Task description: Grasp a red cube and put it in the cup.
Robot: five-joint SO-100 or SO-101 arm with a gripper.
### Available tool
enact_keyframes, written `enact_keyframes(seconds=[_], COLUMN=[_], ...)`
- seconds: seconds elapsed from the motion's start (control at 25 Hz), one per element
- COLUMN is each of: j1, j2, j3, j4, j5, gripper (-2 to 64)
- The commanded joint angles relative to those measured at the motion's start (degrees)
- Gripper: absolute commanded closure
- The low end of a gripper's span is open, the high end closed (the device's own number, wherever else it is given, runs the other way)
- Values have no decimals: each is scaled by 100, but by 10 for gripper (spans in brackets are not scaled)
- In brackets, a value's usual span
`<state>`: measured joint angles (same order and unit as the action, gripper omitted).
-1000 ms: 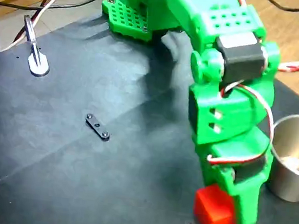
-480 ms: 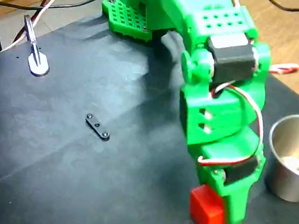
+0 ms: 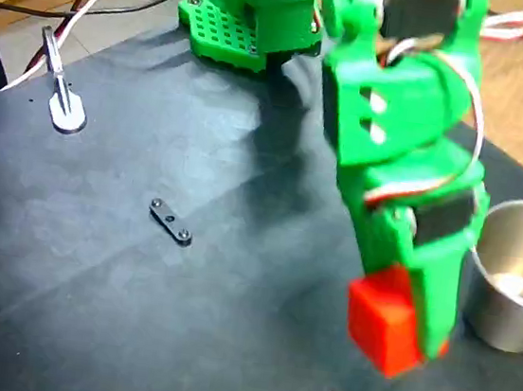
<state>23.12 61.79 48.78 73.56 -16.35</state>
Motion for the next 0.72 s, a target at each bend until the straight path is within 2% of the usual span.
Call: enact_keyframes(seconds=[0.0, 0.16, 0.32, 0.52, 0.68], j1=[-35, -35, -176, -721, -1151], j2=[1134, 2276, 3146, 3788, 3762], j3=[589, 1345, 1600, 1600, 1573], j4=[18, -9, -44, -44, -79], j5=[53, 53, 53, 53, 53], gripper=[625, 625, 625, 625, 625])
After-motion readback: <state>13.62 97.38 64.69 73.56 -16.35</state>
